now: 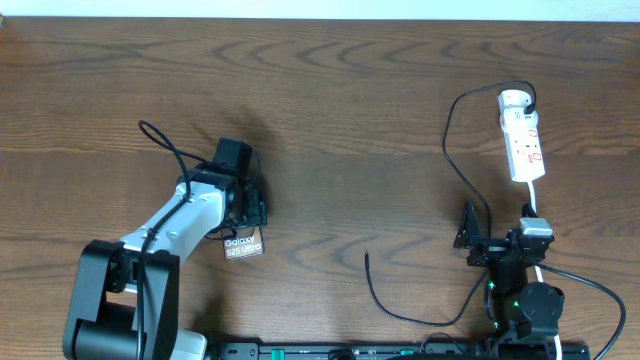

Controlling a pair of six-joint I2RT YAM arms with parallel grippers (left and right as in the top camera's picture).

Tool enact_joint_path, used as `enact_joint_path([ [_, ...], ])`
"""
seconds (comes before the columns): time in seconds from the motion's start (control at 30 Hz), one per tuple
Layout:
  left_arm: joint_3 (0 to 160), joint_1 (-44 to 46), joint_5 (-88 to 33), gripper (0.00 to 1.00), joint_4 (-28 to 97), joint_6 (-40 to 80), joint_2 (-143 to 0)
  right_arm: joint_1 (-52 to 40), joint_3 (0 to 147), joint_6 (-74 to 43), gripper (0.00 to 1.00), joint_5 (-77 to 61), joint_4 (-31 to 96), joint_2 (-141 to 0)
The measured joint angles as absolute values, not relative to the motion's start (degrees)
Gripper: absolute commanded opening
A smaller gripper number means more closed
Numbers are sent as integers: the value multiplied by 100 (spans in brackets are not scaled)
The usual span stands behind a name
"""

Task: Plug charger to phone and switch on socket
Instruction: 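Close the left gripper on the phone's long sides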

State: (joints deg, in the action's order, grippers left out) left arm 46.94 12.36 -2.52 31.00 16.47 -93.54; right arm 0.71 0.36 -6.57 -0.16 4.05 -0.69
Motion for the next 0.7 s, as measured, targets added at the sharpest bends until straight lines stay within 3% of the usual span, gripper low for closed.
enact_joint_path([
  [0.17, 4694, 1236, -252, 8, 3100, 1647, -9354, 71, 36, -657, 99, -16, 405, -69],
  [0.7, 4681, 1236, -285, 8, 3017, 1647, -9310, 71, 36, -657, 99, -16, 405, -69],
])
